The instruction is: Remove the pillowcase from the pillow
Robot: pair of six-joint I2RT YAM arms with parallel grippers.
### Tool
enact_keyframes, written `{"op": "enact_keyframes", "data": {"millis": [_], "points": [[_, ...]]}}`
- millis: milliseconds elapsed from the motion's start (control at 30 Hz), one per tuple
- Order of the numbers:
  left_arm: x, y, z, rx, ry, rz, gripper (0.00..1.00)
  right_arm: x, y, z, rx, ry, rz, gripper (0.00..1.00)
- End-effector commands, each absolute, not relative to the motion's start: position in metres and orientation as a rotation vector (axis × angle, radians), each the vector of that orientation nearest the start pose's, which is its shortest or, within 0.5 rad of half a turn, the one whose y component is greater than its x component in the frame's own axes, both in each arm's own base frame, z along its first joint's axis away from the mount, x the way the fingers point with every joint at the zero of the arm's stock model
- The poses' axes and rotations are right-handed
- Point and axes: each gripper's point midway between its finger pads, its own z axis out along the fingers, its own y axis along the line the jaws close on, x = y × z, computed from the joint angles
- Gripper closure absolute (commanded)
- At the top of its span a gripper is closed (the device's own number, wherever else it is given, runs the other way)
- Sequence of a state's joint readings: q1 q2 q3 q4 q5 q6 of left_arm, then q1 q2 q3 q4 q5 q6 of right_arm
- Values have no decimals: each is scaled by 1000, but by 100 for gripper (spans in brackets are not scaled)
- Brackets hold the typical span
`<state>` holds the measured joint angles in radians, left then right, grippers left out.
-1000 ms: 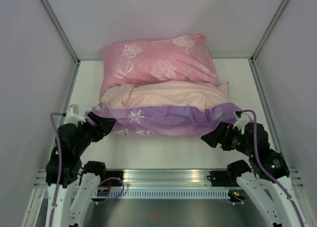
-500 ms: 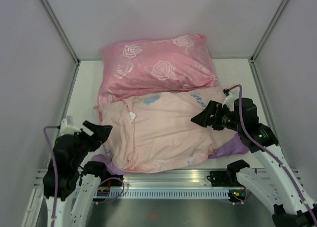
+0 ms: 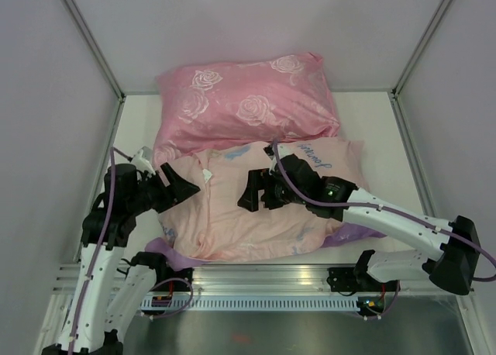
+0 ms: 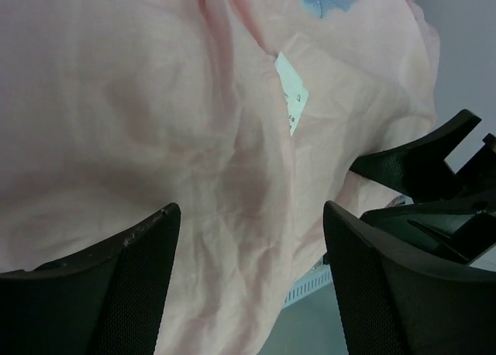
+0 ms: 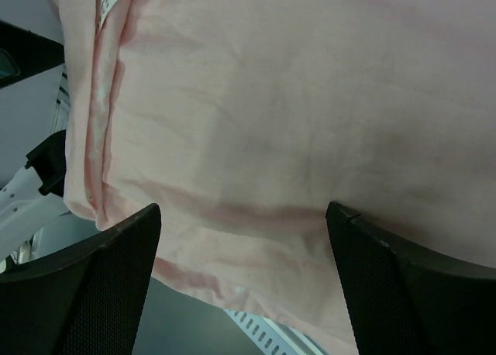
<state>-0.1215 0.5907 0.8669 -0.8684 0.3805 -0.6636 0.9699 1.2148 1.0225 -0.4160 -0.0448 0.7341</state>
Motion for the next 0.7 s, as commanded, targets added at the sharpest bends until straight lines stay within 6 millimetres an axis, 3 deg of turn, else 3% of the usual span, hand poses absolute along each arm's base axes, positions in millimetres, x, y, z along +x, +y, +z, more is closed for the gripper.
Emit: {"op": "enact_keyframes", "data": {"millis": [0,100,200,300,333,433,500,533,600,667], "points": [[189,-127,248,-196,2187,-916,21,197,339,213,-225,2267,965,7],[197,-129,230,-187,2270,-855,16,198,348,197,-218,2290,941,7],[201,-135,198,-193,2346,-815,18,210,334,166,-119,2319,822,6],[202,-137,181,-208,2382,-768,41,219,322,153,-33,2332,827,6],[202,-134,179,-219,2377,-744,60,220,312,142,9,2343,825,6],[198,-128,184,-228,2340,-731,73,233,276,122,110,2362,786,7],[196,-126,189,-239,2326,-728,77,239,254,113,157,2373,754,6],[194,-125,191,-244,2320,-724,79,248,233,105,218,2382,710,6],[194,-125,192,-249,2315,-726,81,256,205,105,275,2369,659,6],[195,-130,191,-245,2323,-762,86,256,192,108,280,2361,649,6]]}}
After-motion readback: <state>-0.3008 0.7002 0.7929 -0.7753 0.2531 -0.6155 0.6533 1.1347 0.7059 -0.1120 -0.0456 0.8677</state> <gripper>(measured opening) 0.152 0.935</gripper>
